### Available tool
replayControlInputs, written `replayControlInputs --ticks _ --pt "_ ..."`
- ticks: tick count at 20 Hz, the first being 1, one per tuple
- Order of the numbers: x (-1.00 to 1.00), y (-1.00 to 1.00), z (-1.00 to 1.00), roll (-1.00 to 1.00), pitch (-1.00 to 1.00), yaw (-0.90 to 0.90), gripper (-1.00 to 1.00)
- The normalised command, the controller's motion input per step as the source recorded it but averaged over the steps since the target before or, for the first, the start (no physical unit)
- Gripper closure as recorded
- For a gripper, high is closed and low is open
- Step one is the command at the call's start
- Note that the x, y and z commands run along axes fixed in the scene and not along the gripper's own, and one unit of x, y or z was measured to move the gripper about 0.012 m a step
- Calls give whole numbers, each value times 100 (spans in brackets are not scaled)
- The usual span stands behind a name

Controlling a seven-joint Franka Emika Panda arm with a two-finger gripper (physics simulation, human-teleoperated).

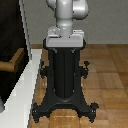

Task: Open the door by pressing down and pulling on the handle.

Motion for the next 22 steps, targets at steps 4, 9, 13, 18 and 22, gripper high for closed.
replayControlInputs --ticks 4,9,13,18,22 --pt "0 0 50 0 0 0 -100" --pt "0 0 40 0 0 0 -100" --pt "0 -75 0 0 0 0 -100" --pt "0 -60 0 0 0 0 -100" --pt "0 -75 0 0 0 0 -100"
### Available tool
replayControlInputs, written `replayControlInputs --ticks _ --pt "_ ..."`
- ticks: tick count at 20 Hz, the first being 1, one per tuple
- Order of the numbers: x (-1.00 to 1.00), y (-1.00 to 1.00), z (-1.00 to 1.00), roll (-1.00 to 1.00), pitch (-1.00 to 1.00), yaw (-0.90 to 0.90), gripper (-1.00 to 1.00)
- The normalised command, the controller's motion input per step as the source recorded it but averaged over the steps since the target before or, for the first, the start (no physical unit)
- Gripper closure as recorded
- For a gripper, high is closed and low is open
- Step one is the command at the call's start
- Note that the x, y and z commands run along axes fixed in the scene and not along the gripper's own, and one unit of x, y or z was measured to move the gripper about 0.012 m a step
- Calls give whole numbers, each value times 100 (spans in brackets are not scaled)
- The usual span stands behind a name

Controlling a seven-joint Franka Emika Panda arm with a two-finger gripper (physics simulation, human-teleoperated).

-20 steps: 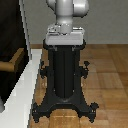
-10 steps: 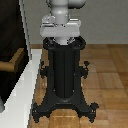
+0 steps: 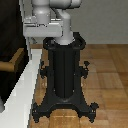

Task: Open the door by pressing down and pulling on the handle.

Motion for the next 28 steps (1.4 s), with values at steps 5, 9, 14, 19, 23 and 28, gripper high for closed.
replayControlInputs --ticks 5,9,14,19,23,28 --pt "0 -60 0 0 0 0 -100" --pt "0 -75 0 0 0 0 -100" --pt "20 -40 0 0 0 0 -100" --pt "40 0 0 0 0 0 -100" --pt "0 -25 0 0 0 0 -100" --pt "0 0 0 0 0 0 -100"
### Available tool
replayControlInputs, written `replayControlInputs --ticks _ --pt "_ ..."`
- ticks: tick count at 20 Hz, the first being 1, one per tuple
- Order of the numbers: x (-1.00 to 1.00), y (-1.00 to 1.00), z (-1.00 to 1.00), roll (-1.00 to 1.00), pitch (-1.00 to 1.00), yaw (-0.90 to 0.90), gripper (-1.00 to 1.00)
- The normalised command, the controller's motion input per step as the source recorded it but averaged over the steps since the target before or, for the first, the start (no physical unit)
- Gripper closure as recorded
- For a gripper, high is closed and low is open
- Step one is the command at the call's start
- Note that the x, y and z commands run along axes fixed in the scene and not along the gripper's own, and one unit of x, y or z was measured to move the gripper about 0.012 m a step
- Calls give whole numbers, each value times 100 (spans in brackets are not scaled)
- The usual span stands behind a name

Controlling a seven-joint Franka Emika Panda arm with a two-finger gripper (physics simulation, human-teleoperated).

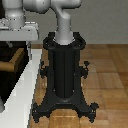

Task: Open the door by pressing down and pulling on the handle.

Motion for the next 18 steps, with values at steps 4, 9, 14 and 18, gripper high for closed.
replayControlInputs --ticks 4,9,14,18 --pt "0 0 0 0 0 0 -100" --pt "0 -20 0 0 0 0 -100" --pt "0 -40 -60 0 0 0 -100" --pt "0 -50 -75 0 0 0 -100"
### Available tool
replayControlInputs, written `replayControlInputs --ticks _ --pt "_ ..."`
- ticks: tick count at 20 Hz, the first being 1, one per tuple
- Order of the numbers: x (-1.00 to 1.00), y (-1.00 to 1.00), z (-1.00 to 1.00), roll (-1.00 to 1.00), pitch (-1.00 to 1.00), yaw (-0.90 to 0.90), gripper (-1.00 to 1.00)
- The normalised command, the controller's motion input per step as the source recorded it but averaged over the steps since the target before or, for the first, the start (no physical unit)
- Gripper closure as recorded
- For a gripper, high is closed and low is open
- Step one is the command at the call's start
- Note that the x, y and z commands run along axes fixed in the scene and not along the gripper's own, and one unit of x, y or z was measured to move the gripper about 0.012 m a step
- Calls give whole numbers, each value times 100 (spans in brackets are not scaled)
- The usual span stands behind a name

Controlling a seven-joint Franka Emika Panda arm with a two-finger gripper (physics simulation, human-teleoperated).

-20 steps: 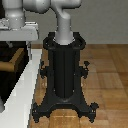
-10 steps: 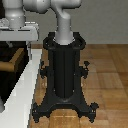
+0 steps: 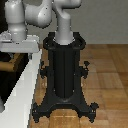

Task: Open the door by pressing down and pulling on the handle.

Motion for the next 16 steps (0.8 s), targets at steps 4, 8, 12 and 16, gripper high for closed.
replayControlInputs --ticks 4,8,12,16 --pt "0 -50 -75 0 0 0 -100" --pt "0 0 0 0 0 0 100" --pt "0 0 0 0 0 0 100" --pt "0 0 0 0 0 0 100"
